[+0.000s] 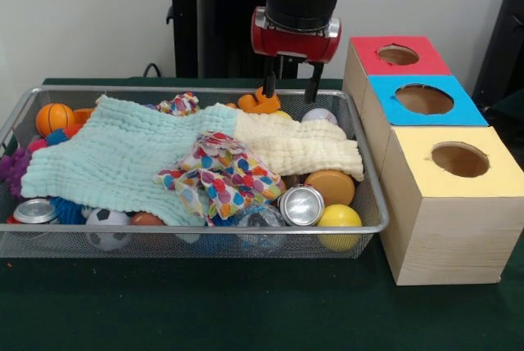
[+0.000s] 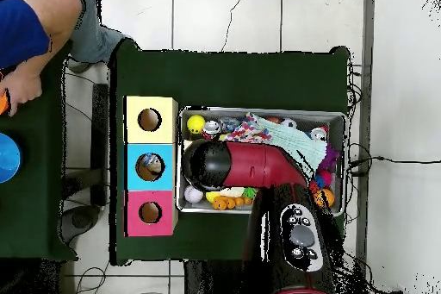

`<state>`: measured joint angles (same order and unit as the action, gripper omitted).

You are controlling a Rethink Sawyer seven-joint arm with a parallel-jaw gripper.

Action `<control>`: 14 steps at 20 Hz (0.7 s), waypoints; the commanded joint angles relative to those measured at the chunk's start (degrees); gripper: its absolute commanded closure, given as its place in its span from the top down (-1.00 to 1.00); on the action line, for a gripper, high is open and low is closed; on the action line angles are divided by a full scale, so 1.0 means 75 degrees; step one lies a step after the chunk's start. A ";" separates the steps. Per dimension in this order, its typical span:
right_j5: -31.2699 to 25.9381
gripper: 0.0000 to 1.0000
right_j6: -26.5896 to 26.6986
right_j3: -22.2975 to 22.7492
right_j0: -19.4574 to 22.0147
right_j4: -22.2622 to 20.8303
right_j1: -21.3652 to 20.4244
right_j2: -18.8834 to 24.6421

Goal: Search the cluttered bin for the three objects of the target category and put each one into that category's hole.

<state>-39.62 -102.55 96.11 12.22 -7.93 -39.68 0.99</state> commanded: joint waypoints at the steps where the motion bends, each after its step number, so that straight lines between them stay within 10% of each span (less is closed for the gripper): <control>1: 0.0288 1.00 -0.0778 -0.0395 0.0141 0.0270 0.0122 0.0477; 14: 0.0410 1.00 -0.1072 -0.0352 -0.0105 0.0211 0.0057 0.0274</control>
<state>-39.62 -102.55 94.14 11.94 -7.76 -40.07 0.99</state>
